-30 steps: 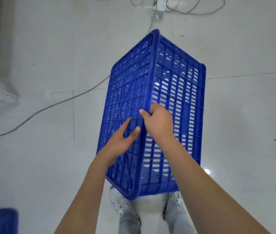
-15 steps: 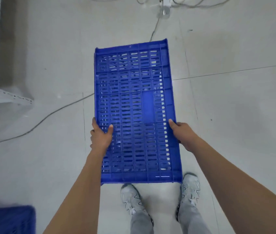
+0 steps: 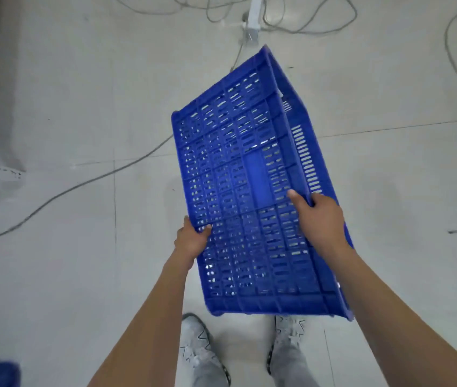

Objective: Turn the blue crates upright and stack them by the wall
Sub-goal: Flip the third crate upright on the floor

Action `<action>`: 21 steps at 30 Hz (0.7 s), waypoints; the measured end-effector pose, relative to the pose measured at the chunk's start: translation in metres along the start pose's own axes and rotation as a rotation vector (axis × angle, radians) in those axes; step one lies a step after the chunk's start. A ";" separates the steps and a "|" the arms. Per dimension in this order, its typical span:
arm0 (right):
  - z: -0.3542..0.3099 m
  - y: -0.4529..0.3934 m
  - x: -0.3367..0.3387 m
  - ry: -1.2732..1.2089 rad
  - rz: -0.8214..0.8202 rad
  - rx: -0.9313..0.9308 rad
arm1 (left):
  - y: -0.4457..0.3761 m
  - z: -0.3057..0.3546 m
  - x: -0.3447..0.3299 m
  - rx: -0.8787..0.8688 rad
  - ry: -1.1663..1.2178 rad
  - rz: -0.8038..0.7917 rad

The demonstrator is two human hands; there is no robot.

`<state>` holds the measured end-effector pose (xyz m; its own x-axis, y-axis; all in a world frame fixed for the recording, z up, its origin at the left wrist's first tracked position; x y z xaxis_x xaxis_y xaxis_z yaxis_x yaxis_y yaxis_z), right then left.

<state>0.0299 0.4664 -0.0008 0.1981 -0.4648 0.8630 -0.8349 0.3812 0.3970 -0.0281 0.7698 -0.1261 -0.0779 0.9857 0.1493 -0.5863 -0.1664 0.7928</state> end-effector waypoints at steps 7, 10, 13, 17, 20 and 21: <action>-0.051 0.028 -0.078 0.341 -0.067 0.187 | 0.005 0.051 -0.062 -0.120 0.189 -0.100; -0.074 0.034 -0.121 0.321 -0.123 0.249 | -0.005 0.052 -0.068 -0.157 0.155 -0.053; -0.087 0.044 -0.166 0.279 -0.256 0.318 | -0.025 0.036 -0.045 -0.142 0.065 0.055; -0.061 0.051 -0.209 0.103 -0.557 0.241 | -0.040 0.003 -0.027 -0.041 -0.052 0.039; -0.039 0.047 -0.221 -0.075 -0.676 0.163 | -0.051 -0.012 0.000 0.004 -0.038 0.161; -0.030 0.036 -0.211 -0.094 -0.610 0.128 | -0.057 -0.011 0.009 -0.005 -0.045 0.210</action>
<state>-0.0260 0.6019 -0.1591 0.6169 -0.6389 0.4596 -0.6418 -0.0704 0.7636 -0.0045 0.7888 -0.1764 -0.1627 0.9271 0.3377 -0.5650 -0.3682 0.7384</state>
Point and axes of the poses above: each hand's wrist, its own y-axis away from the middle knuckle, its own x-axis out of the back of the hand, z = x × y, the point moved 9 cm from there along -y, towards the middle knuckle, and after that the axes turned 15 degrees about y, right-handed, at the moved point
